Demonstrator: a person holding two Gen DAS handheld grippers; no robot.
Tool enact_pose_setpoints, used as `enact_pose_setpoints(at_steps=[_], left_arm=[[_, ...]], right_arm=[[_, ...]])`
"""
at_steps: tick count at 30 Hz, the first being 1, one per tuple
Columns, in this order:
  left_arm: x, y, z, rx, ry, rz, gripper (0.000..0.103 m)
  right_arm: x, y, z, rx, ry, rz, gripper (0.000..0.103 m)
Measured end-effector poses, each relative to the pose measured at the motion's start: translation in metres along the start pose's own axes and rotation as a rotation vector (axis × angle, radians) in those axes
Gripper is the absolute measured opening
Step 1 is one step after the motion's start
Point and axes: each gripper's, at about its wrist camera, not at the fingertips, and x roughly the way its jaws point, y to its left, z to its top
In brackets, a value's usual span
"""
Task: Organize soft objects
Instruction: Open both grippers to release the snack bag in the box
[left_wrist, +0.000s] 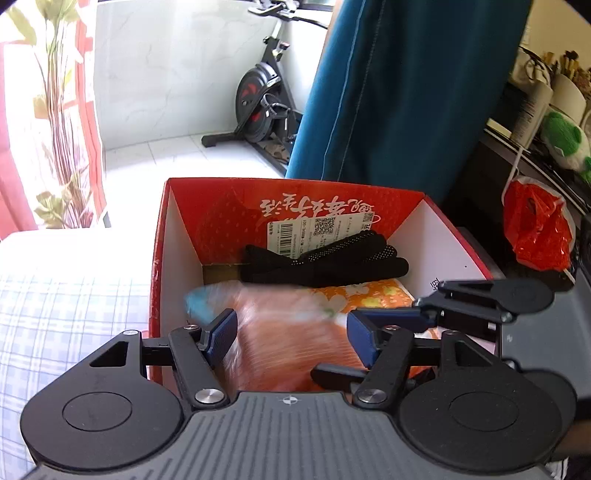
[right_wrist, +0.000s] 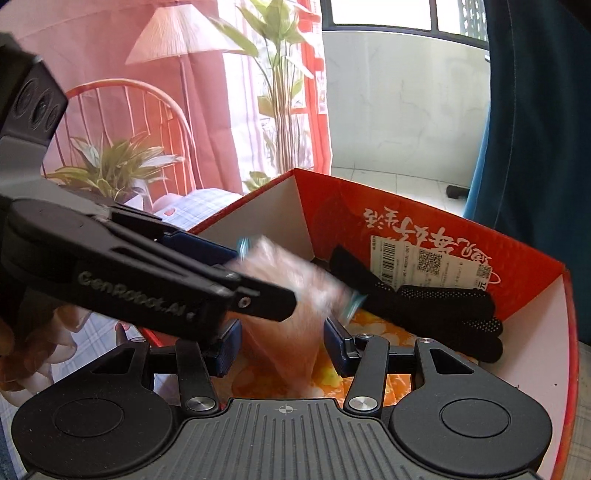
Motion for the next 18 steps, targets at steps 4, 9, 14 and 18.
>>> enact_pose_setpoints(at_steps=[4, 9, 14, 18], left_arm=[[-0.012, -0.004, -0.001, 0.022, -0.026, 0.011, 0.069], [-0.034, -0.013, -0.007, 0.03, -0.073, 0.03, 0.069], [-0.063, -0.024, -0.025, 0.023, -0.117, 0.041, 0.069], [-0.085, -0.035, -0.046, 0.046, -0.139, 0.054, 0.069]], right_arm=[[-0.01, -0.004, 0.002, 0.018, -0.013, -0.012, 0.047], [-0.036, -0.004, 0.0, 0.01, -0.048, -0.05, 0.047], [-0.07, -0.001, -0.01, 0.02, -0.091, -0.077, 0.047], [-0.098, 0.005, -0.025, 0.033, -0.133, -0.086, 0.047]])
